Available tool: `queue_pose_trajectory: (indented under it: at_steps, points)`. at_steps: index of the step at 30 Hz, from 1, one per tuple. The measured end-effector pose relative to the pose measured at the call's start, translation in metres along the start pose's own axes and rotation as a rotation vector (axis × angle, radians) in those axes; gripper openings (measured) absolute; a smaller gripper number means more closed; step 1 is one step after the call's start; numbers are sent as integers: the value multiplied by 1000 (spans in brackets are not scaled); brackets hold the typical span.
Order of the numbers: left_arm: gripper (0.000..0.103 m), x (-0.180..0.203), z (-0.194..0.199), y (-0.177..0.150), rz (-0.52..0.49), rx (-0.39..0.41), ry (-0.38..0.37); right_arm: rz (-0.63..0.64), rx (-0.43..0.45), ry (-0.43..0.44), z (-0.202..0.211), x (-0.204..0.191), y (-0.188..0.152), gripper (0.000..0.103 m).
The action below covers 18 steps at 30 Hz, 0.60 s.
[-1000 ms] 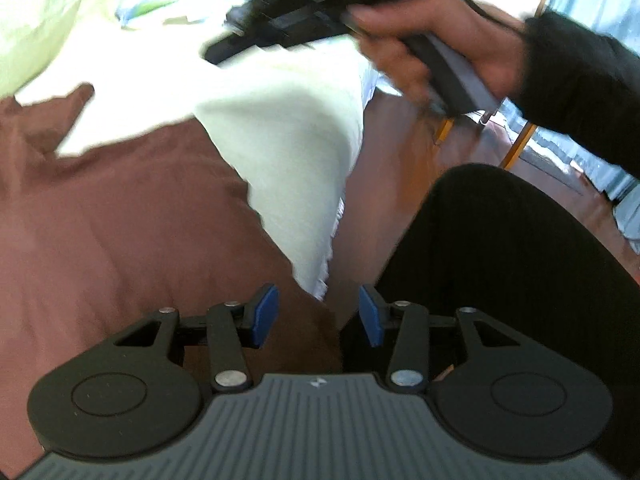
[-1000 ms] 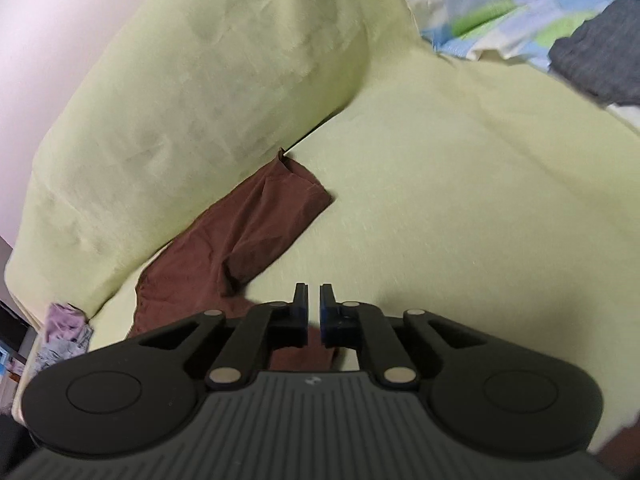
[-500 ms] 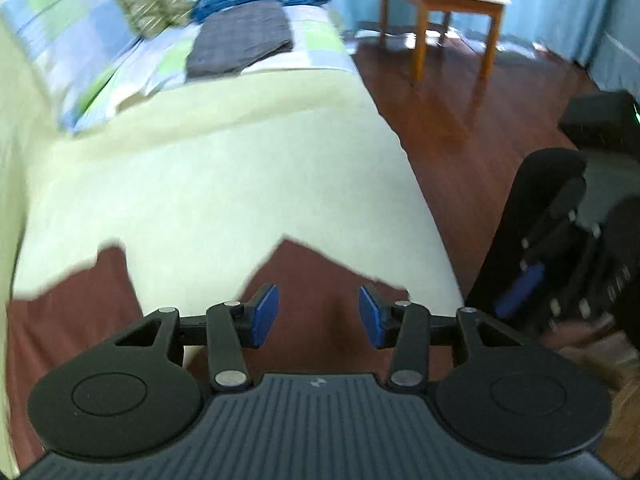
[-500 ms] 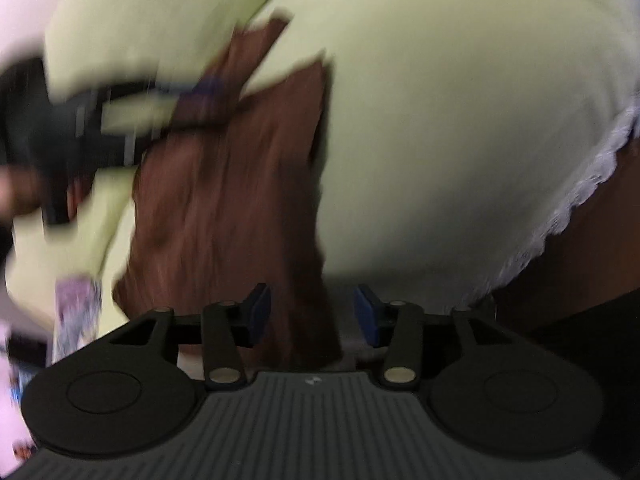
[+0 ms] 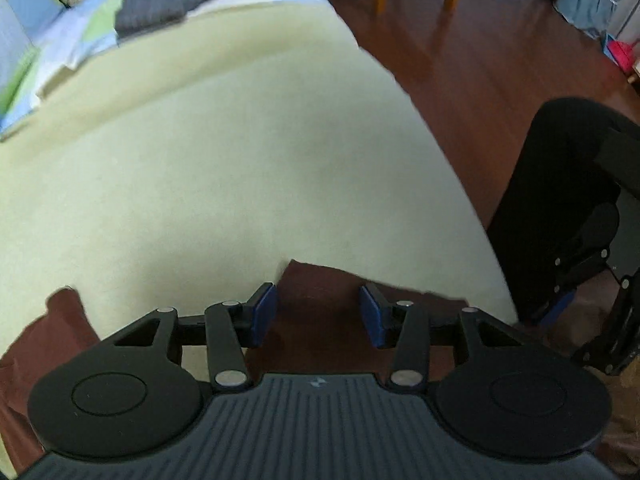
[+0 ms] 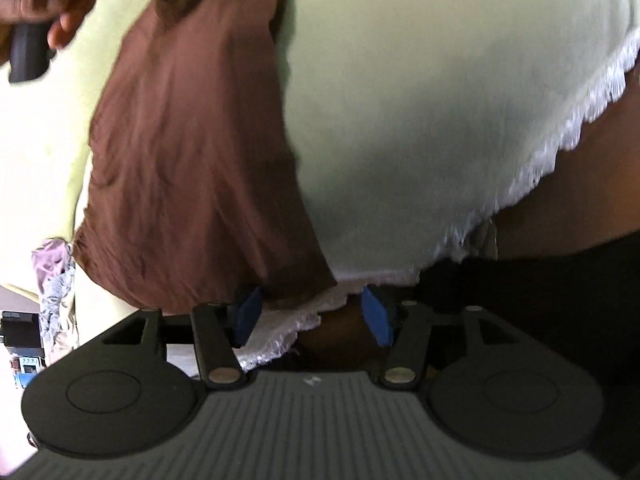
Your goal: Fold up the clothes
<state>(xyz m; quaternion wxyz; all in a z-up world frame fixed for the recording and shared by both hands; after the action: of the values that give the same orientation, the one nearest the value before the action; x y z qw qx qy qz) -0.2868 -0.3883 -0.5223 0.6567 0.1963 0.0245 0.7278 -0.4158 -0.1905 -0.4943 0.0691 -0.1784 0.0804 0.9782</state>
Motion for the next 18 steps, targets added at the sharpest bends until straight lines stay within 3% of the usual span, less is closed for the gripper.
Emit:
queue_pose_trajectory:
  at_steps: [4, 6, 7, 8, 10, 11, 14, 18]
  points:
    - [54, 1, -2, -1, -17, -9, -8, -93, 24, 41, -4, 4, 3, 52]
    - [49, 3, -3, 0, -43, -17, -10, -123, 35, 78, -3, 6, 4, 52]
    - [40, 5, -4, 1, -52, -18, -13, -119, 44, 102, 0, 5, 5, 52]
    - [31, 5, -4, 0, -56, -15, -8, -114, 52, 126, 2, 4, 4, 49]
    - [19, 6, -3, 0, -62, -8, 4, -101, 61, 155, 6, -1, 3, 24]
    - [15, 7, -2, -1, -65, -8, 8, -91, 70, 157, 9, -3, 2, 6]
    - [10, 16, -1, -4, -78, -8, 28, -71, 101, 133, 19, -6, -1, 5]
    - [9, 22, 7, -4, -54, 73, 55, -58, 158, 68, 40, -7, -11, 5]
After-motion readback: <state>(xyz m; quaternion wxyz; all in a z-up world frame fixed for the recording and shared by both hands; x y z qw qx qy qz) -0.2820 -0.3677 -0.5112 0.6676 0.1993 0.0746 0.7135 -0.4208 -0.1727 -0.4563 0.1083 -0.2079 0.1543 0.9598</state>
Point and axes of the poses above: each gripper's, at about its wrist camera, not at the fingertips, and z roughly against the way its jaws point, x to its right, y to its top, the point moved 6 cm from there along -z, roughly the way its jaws point, and after that the axes turned 15 degrees about -y, right-handed, at the moved point
